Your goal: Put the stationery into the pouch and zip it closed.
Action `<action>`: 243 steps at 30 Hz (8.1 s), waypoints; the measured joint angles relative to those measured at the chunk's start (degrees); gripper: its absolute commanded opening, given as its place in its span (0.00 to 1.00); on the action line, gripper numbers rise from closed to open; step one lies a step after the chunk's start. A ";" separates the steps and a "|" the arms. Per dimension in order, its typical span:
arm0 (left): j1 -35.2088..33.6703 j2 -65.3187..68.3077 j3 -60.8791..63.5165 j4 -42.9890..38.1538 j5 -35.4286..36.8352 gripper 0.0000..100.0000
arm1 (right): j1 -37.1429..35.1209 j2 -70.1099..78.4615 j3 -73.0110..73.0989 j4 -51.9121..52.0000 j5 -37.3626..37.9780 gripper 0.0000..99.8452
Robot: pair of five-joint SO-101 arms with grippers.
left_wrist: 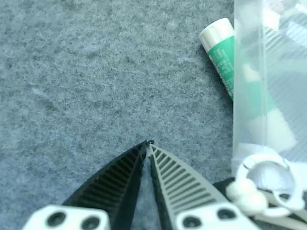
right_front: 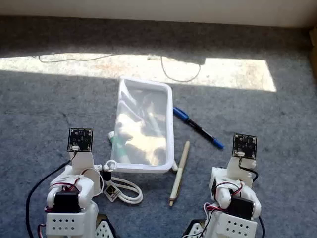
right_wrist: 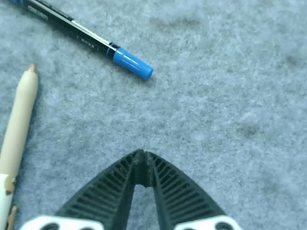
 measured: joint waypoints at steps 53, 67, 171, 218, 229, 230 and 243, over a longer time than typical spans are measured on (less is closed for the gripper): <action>0.00 0.00 0.00 0.00 0.00 0.01 | 0.00 0.00 0.00 0.00 0.00 0.01; 0.00 0.00 0.00 0.00 0.00 0.01 | 0.00 0.00 0.00 0.00 0.00 0.01; -23.91 -0.53 -10.46 -0.88 -11.96 0.01 | -74.81 89.23 -42.64 -19.60 -39.74 0.06; -23.91 -0.53 -10.46 -0.88 -11.96 0.01 | -34.64 31.91 -42.73 -1.85 -14.77 0.01; -23.91 -0.53 -10.46 -0.88 -11.96 0.01 | -31.65 31.82 -42.73 5.71 -4.66 0.27; -23.91 -0.53 -10.46 -0.88 -11.96 0.01 | -31.56 31.82 -42.73 6.68 -4.66 0.27; -23.91 -0.53 -10.46 -0.88 -11.96 0.01 | -30.77 31.82 -42.73 11.96 5.63 0.26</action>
